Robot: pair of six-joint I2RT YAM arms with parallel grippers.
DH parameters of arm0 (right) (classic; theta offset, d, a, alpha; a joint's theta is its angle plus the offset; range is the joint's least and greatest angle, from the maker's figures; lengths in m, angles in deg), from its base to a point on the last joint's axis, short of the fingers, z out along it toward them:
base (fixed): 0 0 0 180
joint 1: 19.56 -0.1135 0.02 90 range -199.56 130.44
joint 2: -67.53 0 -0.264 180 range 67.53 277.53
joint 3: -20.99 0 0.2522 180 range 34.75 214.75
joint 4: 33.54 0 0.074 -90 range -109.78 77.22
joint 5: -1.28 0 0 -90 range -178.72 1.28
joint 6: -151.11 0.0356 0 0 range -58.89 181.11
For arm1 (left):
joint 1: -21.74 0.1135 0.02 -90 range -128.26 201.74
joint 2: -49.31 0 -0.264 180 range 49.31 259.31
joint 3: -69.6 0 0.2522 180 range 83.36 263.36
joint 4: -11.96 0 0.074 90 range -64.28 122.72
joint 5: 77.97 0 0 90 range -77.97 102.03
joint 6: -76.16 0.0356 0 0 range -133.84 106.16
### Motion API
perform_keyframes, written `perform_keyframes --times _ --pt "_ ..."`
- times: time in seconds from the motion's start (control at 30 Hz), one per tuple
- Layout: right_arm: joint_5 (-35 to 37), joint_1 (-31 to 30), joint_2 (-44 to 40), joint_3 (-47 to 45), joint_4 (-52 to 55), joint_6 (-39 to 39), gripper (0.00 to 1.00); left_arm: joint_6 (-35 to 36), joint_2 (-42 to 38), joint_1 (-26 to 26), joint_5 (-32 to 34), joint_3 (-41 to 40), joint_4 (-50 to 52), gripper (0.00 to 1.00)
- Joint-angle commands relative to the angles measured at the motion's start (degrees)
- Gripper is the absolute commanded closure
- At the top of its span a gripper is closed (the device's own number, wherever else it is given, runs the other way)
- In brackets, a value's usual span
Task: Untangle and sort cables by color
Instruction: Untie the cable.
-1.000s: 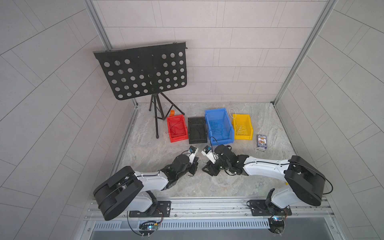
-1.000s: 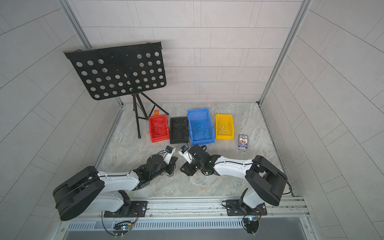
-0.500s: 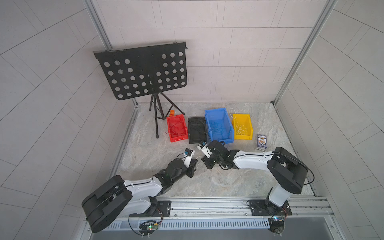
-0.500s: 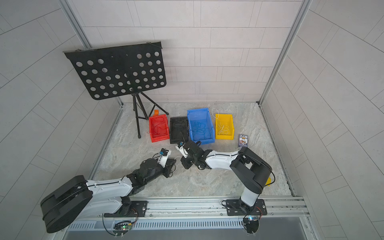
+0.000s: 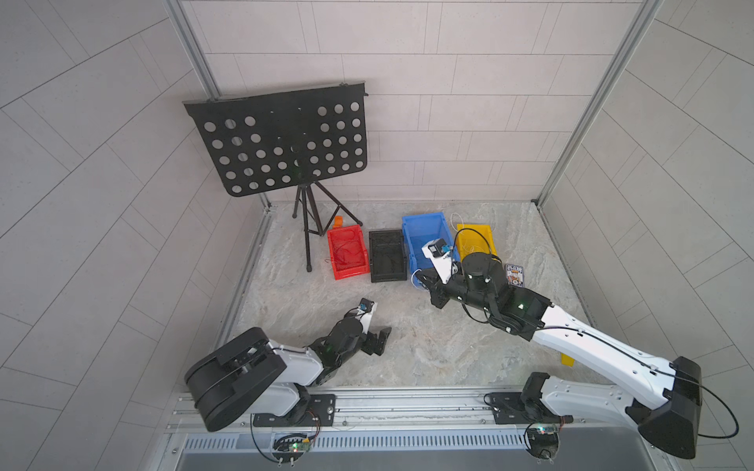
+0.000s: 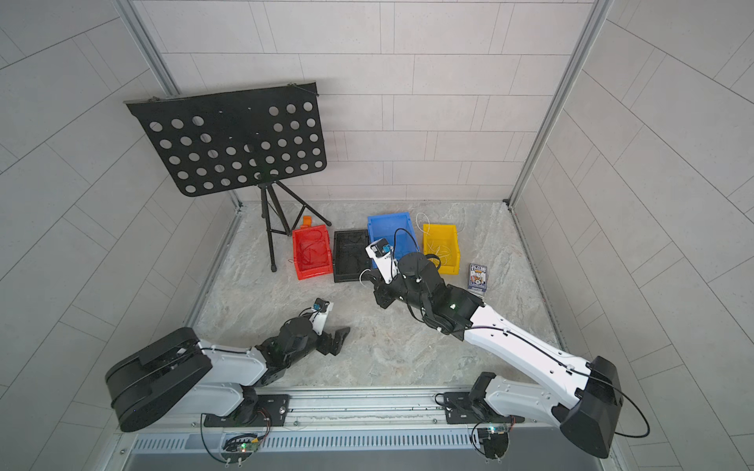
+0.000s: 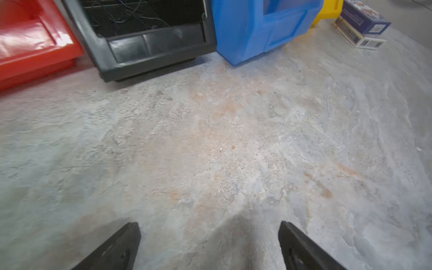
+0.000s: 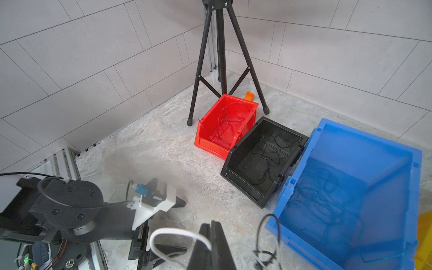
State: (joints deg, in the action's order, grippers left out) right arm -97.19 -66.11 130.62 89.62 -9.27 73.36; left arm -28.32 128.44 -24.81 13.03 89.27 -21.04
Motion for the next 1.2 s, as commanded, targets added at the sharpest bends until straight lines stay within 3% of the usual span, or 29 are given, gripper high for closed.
perform_keyframes --times 0.0,0.1,0.3,0.47,0.57,0.63,0.73,0.83,0.97,1.03,1.13,1.17 --pt "-1.1 0.1 0.7 -1.4 5.2 1.1 1.0 3.5 -0.9 -0.4 -4.8 0.4 -9.4 0.0" --pt "-5.5 0.1 0.1 -0.7 5.6 1.3 1.0 5.2 -5.8 -0.5 -9.0 -1.1 -11.2 0.0" --pt "-6.0 0.2 1.2 -3.0 3.5 2.3 1.0 8.6 -16.0 -2.2 -12.6 -3.9 -13.4 0.0" --pt "-14.2 0.1 4.2 -4.3 -1.8 4.5 1.0 15.7 -19.1 -5.9 -12.8 -3.0 -13.2 0.0" --pt "-19.2 -0.1 5.5 -5.0 -5.4 6.4 1.0 20.5 -16.3 -6.3 -15.8 -1.6 -15.7 0.0" --pt "-20.0 -0.1 5.6 -5.5 -6.8 7.4 1.0 23.7 -12.4 -6.3 -21.0 1.8 -12.2 0.0" --pt "-20.1 -0.1 5.4 -5.7 -7.3 7.8 1.0 23.3 -0.2 -6.4 -26.1 5.6 -18.5 0.0" --pt "-22.0 -0.1 5.2 -7.2 -9.6 9.1 1.0 22.0 10.6 -6.2 -24.5 7.7 -28.1 0.0" --pt "-23.3 -0.1 2.8 -9.1 -10.5 10.0 1.0 22.5 15.5 -6.3 -20.1 12.1 -27.0 0.01" --pt "-22.3 0.0 0.5 -9.5 -9.9 10.2 1.0 22.5 16.0 -6.4 -18.0 12.7 -25.9 0.07" --pt "-19.6 0.1 -4.9 -9.2 -9.0 10.7 1.0 23.6 17.3 -6.4 -15.8 14.2 -19.3 0.29" --pt "-18.5 0.2 -7.1 -8.6 -8.6 10.7 1.0 23.5 18.9 -6.4 -15.2 14.2 -19.3 0.43"
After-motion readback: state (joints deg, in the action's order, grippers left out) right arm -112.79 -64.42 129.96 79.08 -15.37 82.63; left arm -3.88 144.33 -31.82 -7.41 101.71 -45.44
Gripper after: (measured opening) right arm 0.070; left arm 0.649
